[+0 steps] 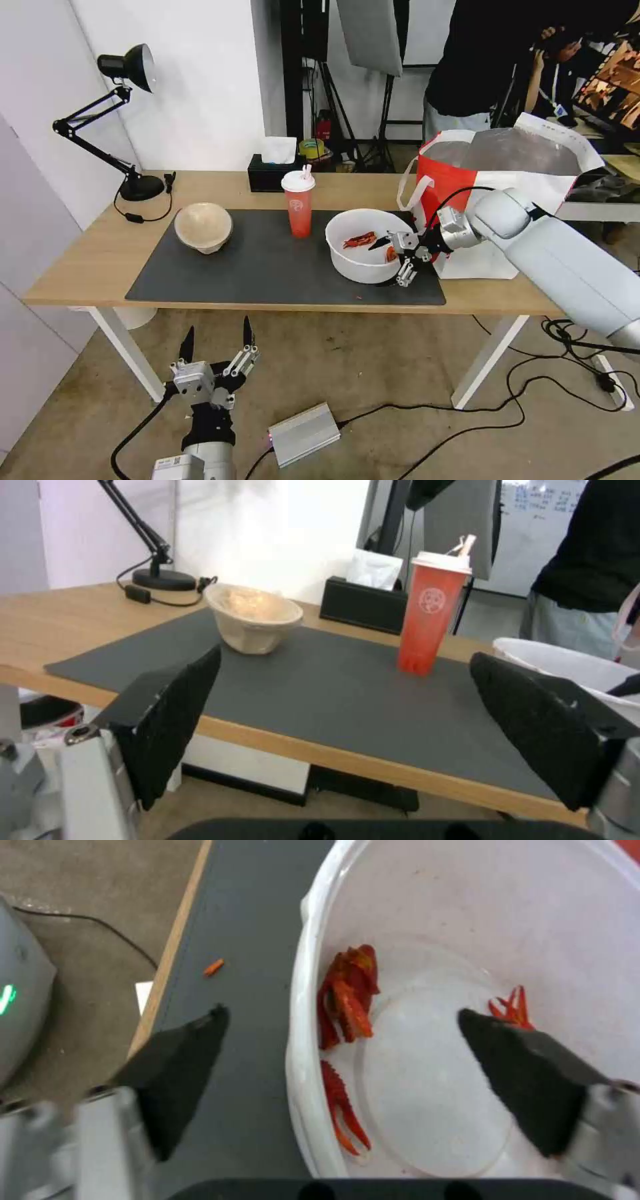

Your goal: Pick up the trash from the table and place it into the takeout bag.

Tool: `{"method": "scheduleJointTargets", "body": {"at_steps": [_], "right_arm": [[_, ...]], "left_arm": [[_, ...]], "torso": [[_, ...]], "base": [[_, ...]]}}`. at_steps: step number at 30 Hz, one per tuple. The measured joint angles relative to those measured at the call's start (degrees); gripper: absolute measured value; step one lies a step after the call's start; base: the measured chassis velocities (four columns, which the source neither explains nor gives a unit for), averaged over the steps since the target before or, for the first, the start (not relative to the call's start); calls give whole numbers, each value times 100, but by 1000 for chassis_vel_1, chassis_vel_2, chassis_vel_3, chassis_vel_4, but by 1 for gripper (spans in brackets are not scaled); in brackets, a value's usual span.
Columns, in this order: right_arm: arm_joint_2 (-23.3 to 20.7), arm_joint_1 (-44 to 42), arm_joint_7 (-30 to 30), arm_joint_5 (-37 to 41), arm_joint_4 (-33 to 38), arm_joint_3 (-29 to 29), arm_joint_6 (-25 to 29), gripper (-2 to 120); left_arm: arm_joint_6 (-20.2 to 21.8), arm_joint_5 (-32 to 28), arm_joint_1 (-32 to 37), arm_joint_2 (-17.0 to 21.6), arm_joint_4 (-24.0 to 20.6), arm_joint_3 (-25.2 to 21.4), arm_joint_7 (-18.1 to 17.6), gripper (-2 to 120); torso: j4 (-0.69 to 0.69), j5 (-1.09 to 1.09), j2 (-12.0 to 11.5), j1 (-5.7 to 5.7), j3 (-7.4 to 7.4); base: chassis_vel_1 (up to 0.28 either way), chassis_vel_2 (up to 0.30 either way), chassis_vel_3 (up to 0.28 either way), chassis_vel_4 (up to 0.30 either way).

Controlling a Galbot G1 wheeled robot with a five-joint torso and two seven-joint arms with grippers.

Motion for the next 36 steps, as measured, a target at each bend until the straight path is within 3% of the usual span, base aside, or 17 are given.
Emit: {"method": "scheduleJointTargets", "body": {"at_steps": [2, 7, 9, 12, 19, 21, 22, 25, 36], "right_arm": [[21, 14, -4, -1, -11, -41, 0, 76], [29, 55, -18, -1, -13, -116, -1, 63], [28, 74, -49, -5, -6, -151, -2, 51], [28, 84, -78, -17, 2, -157, -2, 44], [31, 81, -100, -37, -15, -171, -2, 14], [31, 79, -101, -37, -15, -172, -2, 13], [28, 77, -101, -38, -15, -174, -2, 5], [20, 67, -101, -37, -13, -175, -2, 0], [-30, 66, -101, -5, 18, -141, -2, 0]], "left_arm": [[0, -2, 1, 0, -8, -3, -4, 100], [0, -4, 2, 0, -15, -4, -7, 100], [-1, -5, 3, 0, -18, 3, -8, 100], [-2, -5, 3, 0, -22, 10, -8, 100], [-9, -5, 6, 2, -25, 17, -8, 100], [-9, -5, 6, 2, -25, 17, -9, 100], [-12, -5, 6, 2, -24, 18, -9, 100], [-25, -5, 3, 2, -24, 19, -10, 100], [-46, -5, -25, 3, -18, 14, -13, 100]], "torso": [[0, 0, 0, 0, 0], [0, 0, 0, 0, 0], [0, 0, 0, 0, 0], [0, 0, 0, 0, 0], [0, 0, 0, 0, 0], [0, 0, 0, 0, 0], [0, 0, 0, 0, 0], [0, 0, 0, 0, 0], [0, 0, 0, 0, 0]], "base": [[0, 0, 0, 0], [0, 0, 0, 0], [0, 0, 0, 0], [0, 0, 0, 0], [0, 0, 0, 0], [0, 0, 0, 0], [0, 0, 0, 0], [0, 0, 0, 0], [0, 0, 0, 0]]}}
